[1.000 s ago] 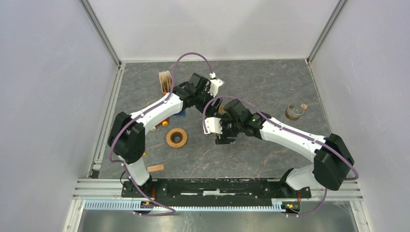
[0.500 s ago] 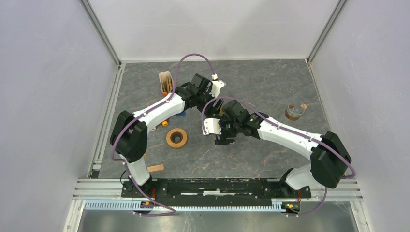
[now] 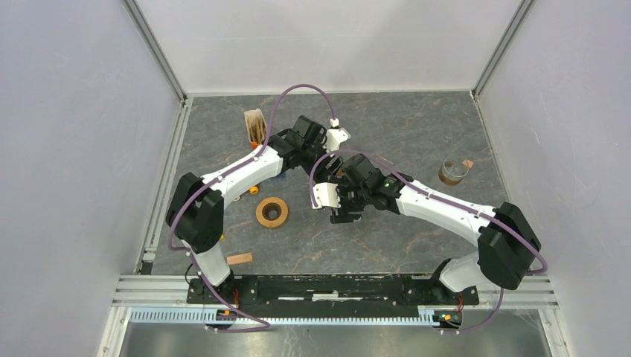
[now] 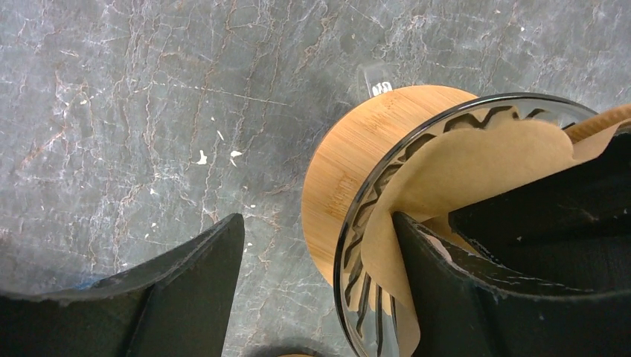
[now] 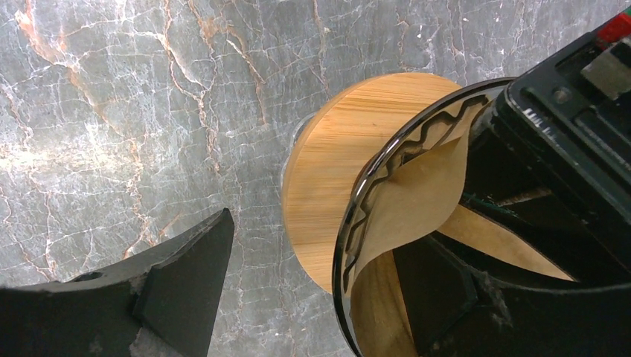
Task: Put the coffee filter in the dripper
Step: Place the coffee filter in the coffee dripper.
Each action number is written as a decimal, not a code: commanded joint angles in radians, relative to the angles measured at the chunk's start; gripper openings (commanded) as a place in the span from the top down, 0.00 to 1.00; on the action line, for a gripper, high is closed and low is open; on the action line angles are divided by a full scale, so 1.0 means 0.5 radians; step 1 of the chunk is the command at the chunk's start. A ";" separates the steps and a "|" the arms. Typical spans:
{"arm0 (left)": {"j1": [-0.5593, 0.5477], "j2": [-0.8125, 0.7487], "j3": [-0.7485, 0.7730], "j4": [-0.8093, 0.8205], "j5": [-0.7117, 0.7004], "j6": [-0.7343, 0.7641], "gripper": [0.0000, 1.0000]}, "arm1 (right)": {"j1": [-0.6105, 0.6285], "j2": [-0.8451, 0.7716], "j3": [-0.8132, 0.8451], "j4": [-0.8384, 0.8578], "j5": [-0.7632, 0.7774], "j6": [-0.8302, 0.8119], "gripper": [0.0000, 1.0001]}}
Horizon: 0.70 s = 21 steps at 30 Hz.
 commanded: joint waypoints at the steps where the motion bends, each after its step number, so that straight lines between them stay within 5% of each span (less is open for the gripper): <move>1: 0.005 -0.054 0.054 -0.084 -0.014 0.207 0.21 | 0.003 -0.020 0.064 -0.062 0.009 -0.010 0.17; 21: 0.005 0.057 0.105 -0.121 0.066 0.304 0.20 | 0.003 0.013 0.051 -0.087 0.041 -0.017 0.17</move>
